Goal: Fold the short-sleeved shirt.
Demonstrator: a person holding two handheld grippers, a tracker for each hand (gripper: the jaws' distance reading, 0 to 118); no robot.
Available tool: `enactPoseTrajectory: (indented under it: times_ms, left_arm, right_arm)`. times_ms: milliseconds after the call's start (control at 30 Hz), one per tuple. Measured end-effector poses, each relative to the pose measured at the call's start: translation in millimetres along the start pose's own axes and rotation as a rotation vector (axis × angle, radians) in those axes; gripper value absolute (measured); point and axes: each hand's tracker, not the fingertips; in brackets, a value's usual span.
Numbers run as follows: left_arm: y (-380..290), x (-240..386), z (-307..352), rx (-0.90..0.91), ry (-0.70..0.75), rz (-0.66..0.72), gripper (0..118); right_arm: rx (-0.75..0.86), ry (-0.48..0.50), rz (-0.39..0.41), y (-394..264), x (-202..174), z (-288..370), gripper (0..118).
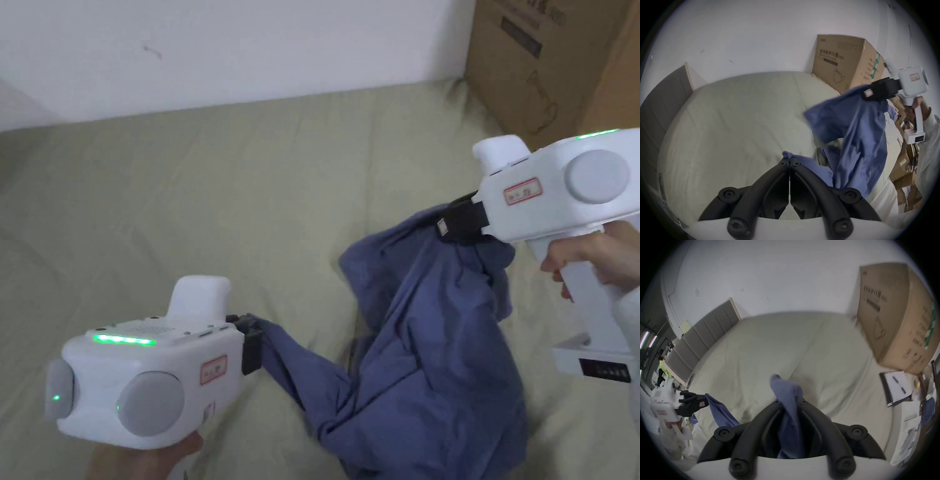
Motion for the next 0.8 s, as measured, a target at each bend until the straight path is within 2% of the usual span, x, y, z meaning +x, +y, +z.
enactPoseTrajectory:
  times_ms: [167,400,533,667,800]
  left_arm:
    - [32.1,-32.0,60.4,0.134,0.092,0.029,0]
    - [81.1,-87.9,139.3,0.286,0.258,0.04,0]
    - [99.1,-122.7,172.9,0.33,0.339,0.06,0]
    - [110.6,-146.2,195.3,0.376,0.334,0.105,0]
    - [125.5,-159.4,192.2,0.375,0.379,0.097,0]
  right_arm:
    - [0.161,-0.046,0.021,40.4,-3.1,82.2,11]
    - [0.293,-0.081,-0.033,77.1,-3.5,154.1,11]
    - [0.314,-0.064,-0.065,87.7,-3.5,163.5,11]
    - [0.315,-0.028,-0.061,96.4,-13.8,153.6,11]
    - [0.282,-0.015,-0.017,111.8,-32.0,125.6,11]
